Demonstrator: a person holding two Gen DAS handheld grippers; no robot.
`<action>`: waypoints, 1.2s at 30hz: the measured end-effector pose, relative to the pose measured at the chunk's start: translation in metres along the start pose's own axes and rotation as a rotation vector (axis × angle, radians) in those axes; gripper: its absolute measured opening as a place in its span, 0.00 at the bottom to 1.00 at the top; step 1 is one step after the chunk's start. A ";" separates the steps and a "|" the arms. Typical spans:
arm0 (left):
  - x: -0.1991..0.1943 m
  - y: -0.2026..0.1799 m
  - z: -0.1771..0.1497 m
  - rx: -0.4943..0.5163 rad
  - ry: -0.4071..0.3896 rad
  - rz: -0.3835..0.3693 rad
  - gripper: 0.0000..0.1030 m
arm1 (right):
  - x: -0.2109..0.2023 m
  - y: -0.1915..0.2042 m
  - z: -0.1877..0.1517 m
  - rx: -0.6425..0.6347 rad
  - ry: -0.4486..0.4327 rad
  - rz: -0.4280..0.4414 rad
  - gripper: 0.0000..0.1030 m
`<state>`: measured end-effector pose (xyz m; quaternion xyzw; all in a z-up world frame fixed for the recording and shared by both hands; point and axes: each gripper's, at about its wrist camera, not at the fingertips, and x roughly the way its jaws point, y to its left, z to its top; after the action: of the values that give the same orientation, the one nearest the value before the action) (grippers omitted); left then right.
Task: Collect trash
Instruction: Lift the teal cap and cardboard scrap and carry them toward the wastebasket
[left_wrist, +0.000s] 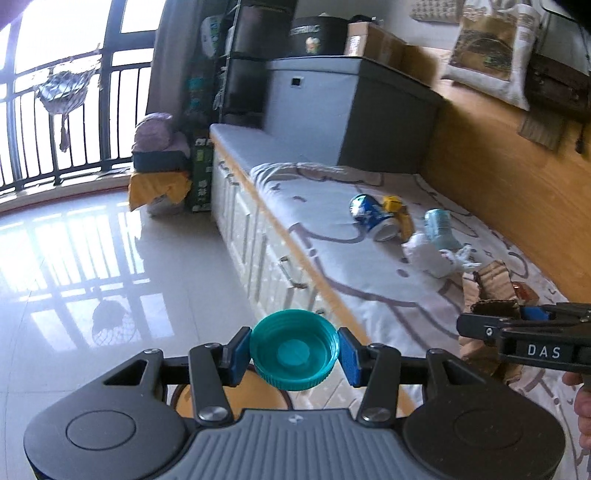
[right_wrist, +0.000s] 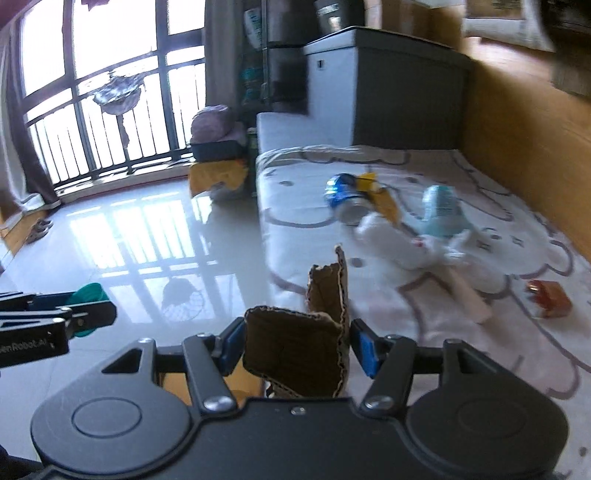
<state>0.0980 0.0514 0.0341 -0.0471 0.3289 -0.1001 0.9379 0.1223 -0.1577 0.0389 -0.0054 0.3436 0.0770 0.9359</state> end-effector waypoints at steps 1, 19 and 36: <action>0.001 0.005 -0.001 -0.006 0.003 0.005 0.49 | 0.004 0.006 0.001 -0.007 0.006 0.010 0.60; 0.064 0.070 -0.031 -0.079 0.165 0.089 0.49 | 0.110 0.064 -0.027 -0.091 0.170 0.138 0.60; 0.169 0.121 -0.071 -0.112 0.367 0.140 0.49 | 0.234 0.070 -0.049 -0.095 0.365 0.259 0.60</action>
<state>0.2017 0.1308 -0.1422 -0.0570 0.5019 -0.0231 0.8628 0.2569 -0.0584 -0.1463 -0.0189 0.5011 0.2105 0.8392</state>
